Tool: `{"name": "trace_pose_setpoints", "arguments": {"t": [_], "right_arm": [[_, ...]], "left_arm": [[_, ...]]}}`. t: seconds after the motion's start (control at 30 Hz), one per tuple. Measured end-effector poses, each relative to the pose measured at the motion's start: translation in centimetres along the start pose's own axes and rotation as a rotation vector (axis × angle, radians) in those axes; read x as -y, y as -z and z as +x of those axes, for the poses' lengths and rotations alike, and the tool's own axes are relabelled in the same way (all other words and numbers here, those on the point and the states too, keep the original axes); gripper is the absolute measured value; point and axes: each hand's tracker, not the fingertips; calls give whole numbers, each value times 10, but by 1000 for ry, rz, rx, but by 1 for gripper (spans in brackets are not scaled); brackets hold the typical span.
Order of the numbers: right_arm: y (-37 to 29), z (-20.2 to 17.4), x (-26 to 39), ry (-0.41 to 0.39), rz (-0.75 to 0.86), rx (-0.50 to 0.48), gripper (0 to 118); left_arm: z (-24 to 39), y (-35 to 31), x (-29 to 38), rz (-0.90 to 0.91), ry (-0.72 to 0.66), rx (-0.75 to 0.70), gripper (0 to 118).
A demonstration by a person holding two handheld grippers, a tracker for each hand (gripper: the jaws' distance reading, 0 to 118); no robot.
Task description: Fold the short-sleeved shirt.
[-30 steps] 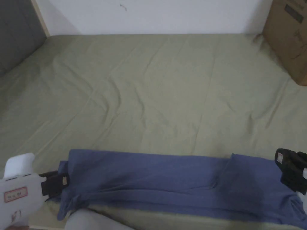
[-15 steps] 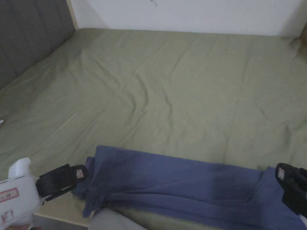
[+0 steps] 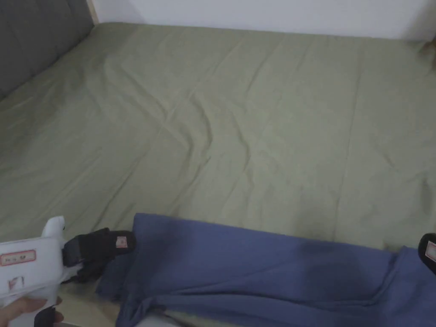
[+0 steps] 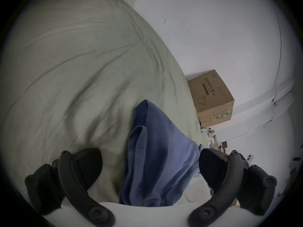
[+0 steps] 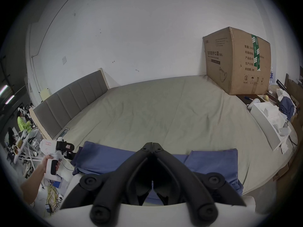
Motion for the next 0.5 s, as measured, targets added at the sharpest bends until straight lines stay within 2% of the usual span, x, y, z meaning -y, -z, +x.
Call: {"name": "trace_pose_setpoints", "arguments": {"t": [0.1, 0.17, 0.23, 0.27, 0.3, 0.33, 0.37, 0.4, 0.47, 0.5], "right_arm": [[1, -4, 3, 18, 5, -39, 0], [2, -8, 3, 13, -5, -57, 0], [3, -9, 5, -10, -13, -62, 0], [2, -9, 5, -15, -16, -60, 0], [2, -9, 6, -17, -17, -62, 0], [1, -10, 7, -15, -18, -62, 0], [1, -8, 7, -2, -24, -60, 0], [0, -6, 7, 12, -29, -62, 0], [-5, 0, 7, 29, -21, -64, 0], [-8, 2, 7, 33, -11, -58, 0]], "left_arm": [[9, 19, -1, -53, 85, -5, 117], [11, 32, -3, -77, 59, 49, 117], [18, 39, -2, -97, 79, 12, 117], [25, 39, -2, -117, 100, -23, 115], [31, 38, -3, -128, 122, -48, 107], [36, 34, -4, -131, 149, -109, 84], [36, 28, -6, -116, 171, -186, 18], [35, 23, -7, -94, 186, -309, 3], [16, 17, -5, -139, 42, -95, 3], [15, 15, -4, -115, 43, -131, 3]]}}
